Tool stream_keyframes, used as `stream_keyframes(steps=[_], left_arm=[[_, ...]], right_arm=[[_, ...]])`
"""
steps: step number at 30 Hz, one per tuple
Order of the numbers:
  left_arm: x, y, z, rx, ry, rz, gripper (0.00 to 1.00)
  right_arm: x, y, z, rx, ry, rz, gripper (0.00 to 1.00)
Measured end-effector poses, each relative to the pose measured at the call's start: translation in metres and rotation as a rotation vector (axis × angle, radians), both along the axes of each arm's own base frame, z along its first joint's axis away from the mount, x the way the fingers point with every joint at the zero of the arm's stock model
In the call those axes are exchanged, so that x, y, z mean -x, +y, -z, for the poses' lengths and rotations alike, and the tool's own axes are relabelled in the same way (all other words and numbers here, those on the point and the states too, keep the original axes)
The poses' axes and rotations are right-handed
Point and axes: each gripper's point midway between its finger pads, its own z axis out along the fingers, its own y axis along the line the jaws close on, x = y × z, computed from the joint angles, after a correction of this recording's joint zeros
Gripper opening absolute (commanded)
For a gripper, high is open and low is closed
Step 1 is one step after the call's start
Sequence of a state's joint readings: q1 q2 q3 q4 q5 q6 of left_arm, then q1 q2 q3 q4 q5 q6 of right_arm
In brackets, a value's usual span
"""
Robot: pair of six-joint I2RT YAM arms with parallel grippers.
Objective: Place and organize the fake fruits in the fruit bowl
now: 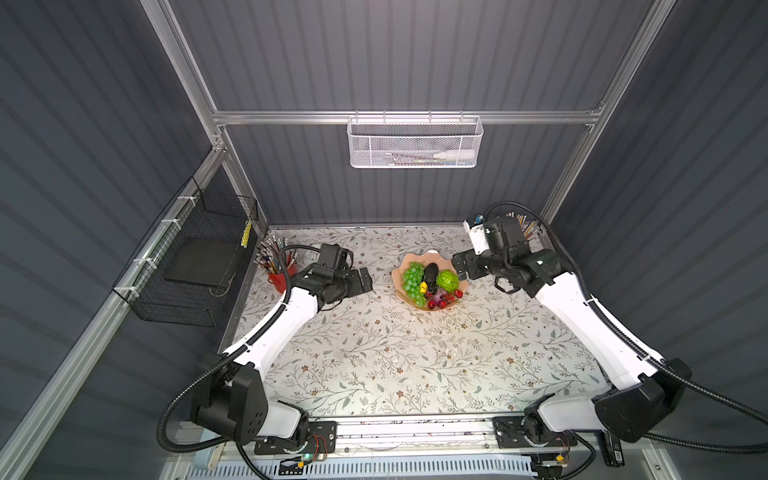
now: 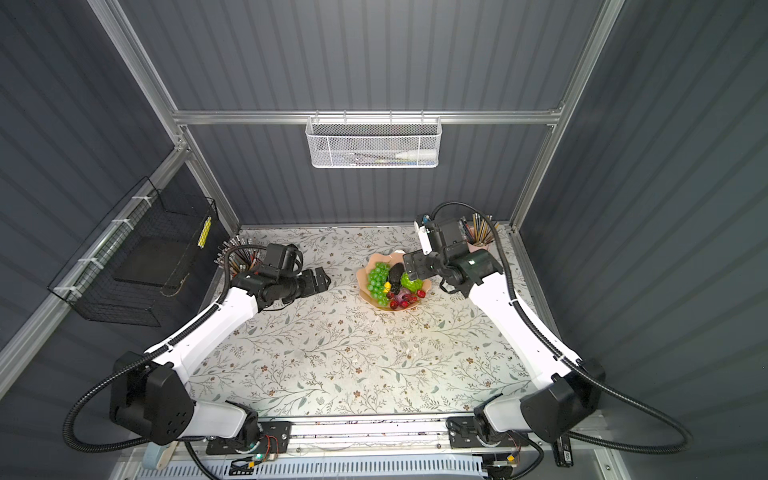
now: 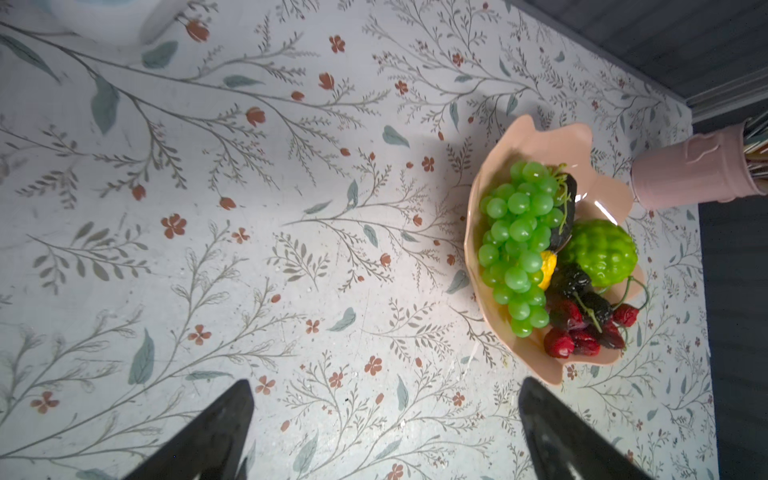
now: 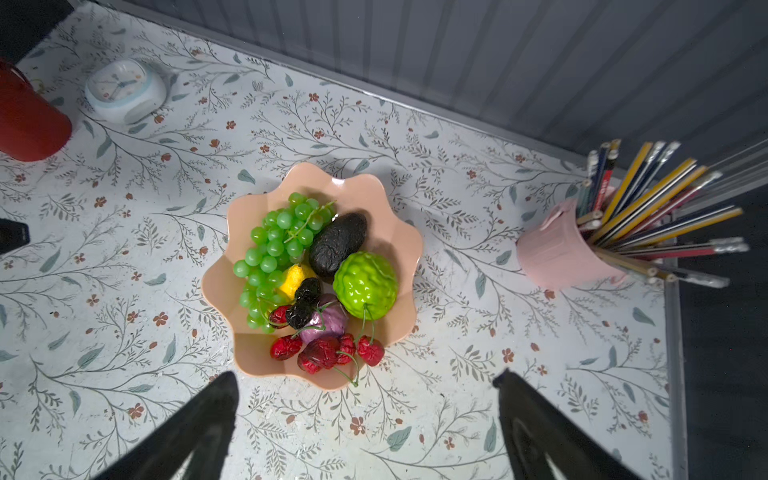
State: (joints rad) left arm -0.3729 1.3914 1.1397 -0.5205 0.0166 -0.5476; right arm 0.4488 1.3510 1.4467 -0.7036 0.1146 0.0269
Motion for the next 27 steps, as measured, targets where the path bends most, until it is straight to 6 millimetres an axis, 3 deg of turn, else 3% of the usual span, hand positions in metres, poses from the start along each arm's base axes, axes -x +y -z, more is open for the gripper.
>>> stream_keyframes(steps=[5,8,10,13,17,20,22,27], left_arm=[[-0.010,0.026,-0.037,-0.066,-0.231,-0.009,1.00],[-0.013,0.047,-0.040,-0.185,-0.368,-0.022,1.00],[-0.014,0.066,-0.019,-0.293,-0.394,-0.049,1.00],[-0.009,0.095,0.032,-0.407,-0.368,-0.091,1.00],[0.009,0.138,0.094,-0.536,-0.295,-0.148,1.00],[0.002,0.155,0.103,-0.587,-0.312,-0.176,1.00],[-0.010,0.164,0.103,-0.582,-0.347,-0.205,1.00],[-0.028,0.176,0.121,-0.562,-0.369,-0.230,1.00]], right_arm=[[0.009,-0.027,-0.026,-0.048,-0.140,0.048,0.99],[0.020,-0.055,-0.021,-0.076,-0.257,0.074,0.99],[0.025,-0.078,-0.010,-0.099,-0.306,0.123,0.99],[0.022,-0.105,0.015,-0.098,-0.359,0.210,0.99],[0.022,-0.130,0.087,-0.057,-0.344,0.300,0.99],[0.029,-0.149,0.131,-0.043,-0.329,0.364,0.99],[0.029,-0.160,0.149,-0.042,-0.333,0.397,0.99],[0.016,-0.179,0.167,-0.067,-0.363,0.455,0.99]])
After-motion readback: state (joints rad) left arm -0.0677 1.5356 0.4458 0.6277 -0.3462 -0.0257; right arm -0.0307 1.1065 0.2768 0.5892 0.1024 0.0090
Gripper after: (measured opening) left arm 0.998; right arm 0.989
